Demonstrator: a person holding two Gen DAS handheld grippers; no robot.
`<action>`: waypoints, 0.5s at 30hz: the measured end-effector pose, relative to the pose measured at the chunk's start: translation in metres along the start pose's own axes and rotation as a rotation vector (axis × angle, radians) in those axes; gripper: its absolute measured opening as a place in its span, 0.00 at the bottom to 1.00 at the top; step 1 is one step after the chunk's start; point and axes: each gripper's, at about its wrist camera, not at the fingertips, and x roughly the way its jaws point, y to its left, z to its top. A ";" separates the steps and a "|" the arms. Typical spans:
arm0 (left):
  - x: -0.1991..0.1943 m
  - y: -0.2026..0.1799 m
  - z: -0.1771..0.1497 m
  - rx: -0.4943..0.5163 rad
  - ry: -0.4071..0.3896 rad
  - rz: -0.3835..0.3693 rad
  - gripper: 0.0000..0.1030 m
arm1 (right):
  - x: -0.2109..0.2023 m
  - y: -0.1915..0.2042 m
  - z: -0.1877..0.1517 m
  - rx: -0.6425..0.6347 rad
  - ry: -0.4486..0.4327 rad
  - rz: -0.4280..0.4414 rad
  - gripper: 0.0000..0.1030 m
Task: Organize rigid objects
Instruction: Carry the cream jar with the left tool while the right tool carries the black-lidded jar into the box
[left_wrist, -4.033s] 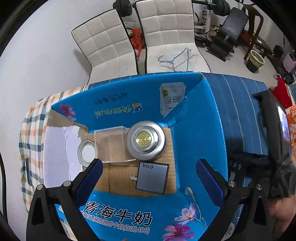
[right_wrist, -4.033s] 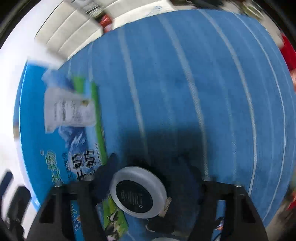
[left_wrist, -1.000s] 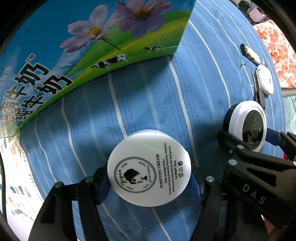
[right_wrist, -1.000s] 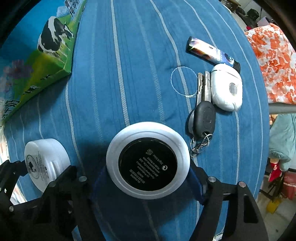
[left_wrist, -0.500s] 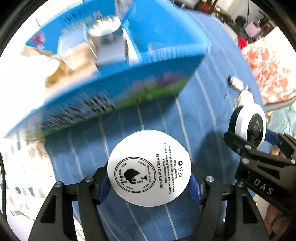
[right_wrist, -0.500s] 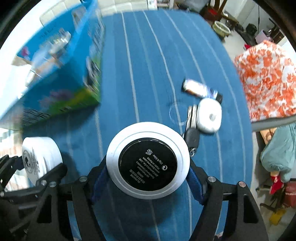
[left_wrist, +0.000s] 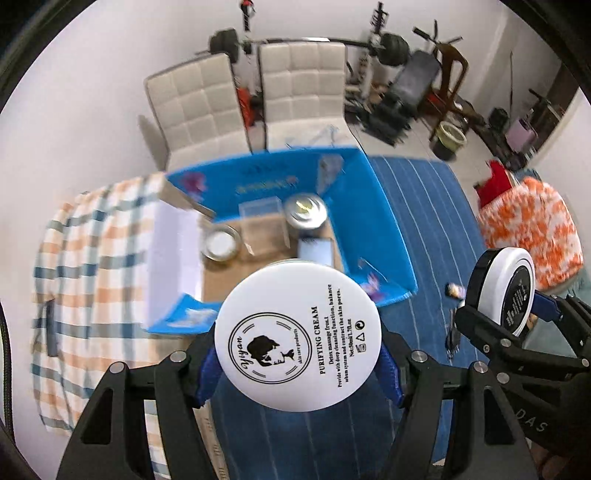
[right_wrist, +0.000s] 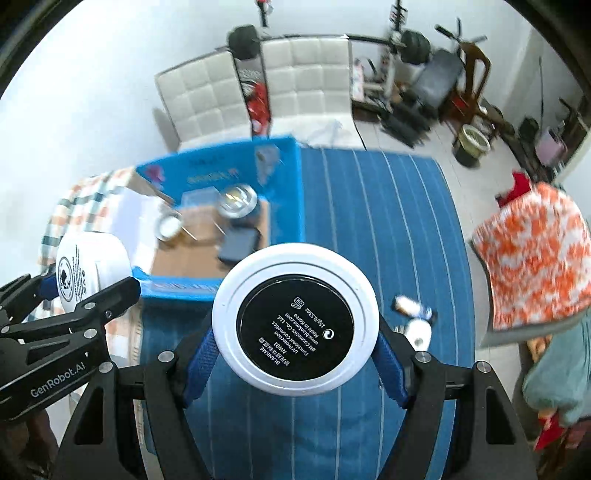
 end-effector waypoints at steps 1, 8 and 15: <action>-0.005 0.006 0.000 -0.012 -0.013 0.008 0.64 | -0.004 0.005 0.004 -0.008 -0.009 0.006 0.75; -0.010 0.048 0.008 -0.077 -0.048 0.050 0.64 | -0.002 0.042 0.027 -0.064 -0.018 0.084 0.75; 0.078 0.111 0.022 -0.187 0.094 0.028 0.64 | 0.105 0.079 0.050 -0.100 0.110 0.187 0.75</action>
